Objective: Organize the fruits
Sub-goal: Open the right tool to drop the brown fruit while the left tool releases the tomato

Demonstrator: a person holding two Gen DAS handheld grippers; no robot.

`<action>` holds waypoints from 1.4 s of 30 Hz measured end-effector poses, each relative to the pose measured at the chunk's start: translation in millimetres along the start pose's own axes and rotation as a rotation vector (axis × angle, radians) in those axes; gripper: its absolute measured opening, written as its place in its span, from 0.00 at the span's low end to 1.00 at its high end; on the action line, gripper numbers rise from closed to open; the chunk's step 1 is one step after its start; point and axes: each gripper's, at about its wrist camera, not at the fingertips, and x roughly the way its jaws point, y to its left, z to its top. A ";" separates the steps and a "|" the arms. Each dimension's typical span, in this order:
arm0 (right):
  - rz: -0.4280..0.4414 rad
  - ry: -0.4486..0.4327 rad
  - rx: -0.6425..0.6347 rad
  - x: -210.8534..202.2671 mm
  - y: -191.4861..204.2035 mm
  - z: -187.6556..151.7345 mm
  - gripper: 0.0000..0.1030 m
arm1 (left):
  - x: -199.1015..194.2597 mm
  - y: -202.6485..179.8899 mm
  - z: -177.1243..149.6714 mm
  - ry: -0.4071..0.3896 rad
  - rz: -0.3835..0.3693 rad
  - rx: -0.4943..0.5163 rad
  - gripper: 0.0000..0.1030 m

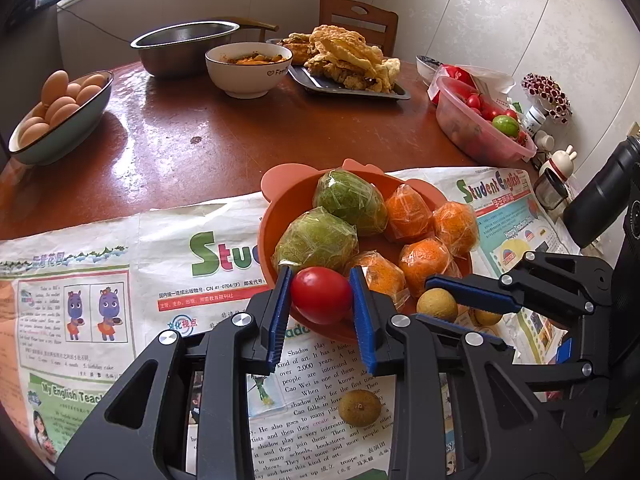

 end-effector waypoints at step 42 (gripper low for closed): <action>0.009 -0.027 0.033 -23.6 -4.5 -6.1 0.44 | -11.4 -4.4 0.2 -0.012 0.002 0.019 0.27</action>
